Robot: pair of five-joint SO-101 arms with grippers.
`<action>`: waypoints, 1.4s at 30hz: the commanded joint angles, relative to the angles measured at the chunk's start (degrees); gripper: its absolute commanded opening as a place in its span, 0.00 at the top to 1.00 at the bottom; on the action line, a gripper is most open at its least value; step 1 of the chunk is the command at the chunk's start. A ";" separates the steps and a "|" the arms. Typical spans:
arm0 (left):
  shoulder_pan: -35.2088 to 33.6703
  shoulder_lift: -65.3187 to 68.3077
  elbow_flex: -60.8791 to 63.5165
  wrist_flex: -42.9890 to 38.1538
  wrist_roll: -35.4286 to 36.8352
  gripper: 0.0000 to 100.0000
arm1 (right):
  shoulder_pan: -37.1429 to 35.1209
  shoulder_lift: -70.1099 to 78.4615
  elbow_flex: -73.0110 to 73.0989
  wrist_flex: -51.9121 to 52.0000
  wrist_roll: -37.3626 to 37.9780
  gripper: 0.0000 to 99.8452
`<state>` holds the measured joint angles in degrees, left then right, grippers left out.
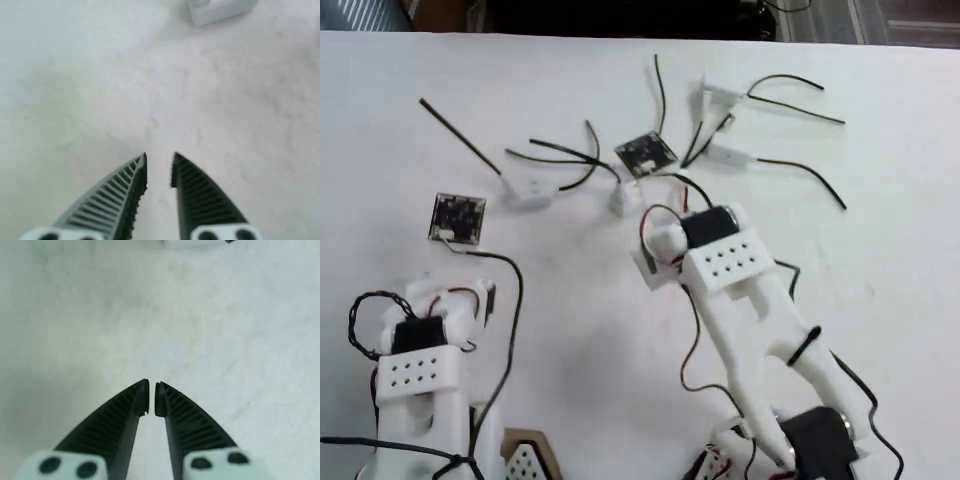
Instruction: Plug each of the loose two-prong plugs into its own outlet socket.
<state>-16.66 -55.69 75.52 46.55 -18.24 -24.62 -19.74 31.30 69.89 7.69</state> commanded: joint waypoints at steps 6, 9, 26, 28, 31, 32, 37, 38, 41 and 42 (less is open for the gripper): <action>3.38 -3.03 0.44 -1.85 -2.46 0.98 | 4.44 -23.96 23.03 -12.00 -0.09 0.98; 3.65 -7.34 2.55 -1.58 -2.46 0.98 | 6.20 -31.96 30.77 -15.87 0.00 0.98; 7.34 -44.97 15.56 13.98 -2.55 0.98 | 10.42 -55.60 49.67 -16.66 0.09 0.98; 9.63 -48.57 16.62 16.88 -2.55 0.98 | 11.21 -58.07 51.96 -16.66 0.09 0.98; 10.86 -48.75 18.29 17.41 -2.55 0.98 | 12.62 -62.29 56.00 -16.66 0.09 0.98; 11.03 -48.48 18.46 17.58 -2.55 0.98 | 12.88 -63.78 57.49 -16.66 0.09 0.98; 11.21 -48.48 21.45 17.23 -2.55 0.98 | 14.37 -71.96 65.76 -16.66 0.09 0.98; 11.03 -48.48 21.54 17.58 -2.55 0.98 | 14.64 -73.54 66.02 -16.13 0.09 0.98; 10.86 -48.40 21.54 17.67 -2.55 0.98 | 17.19 -78.73 65.93 -12.88 0.00 0.98; 10.86 -48.40 21.54 17.67 -2.29 0.98 | 17.80 -80.22 65.85 -11.82 0.00 0.98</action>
<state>-6.37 -103.60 97.23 63.96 -20.18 -8.79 -95.69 96.62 56.00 7.78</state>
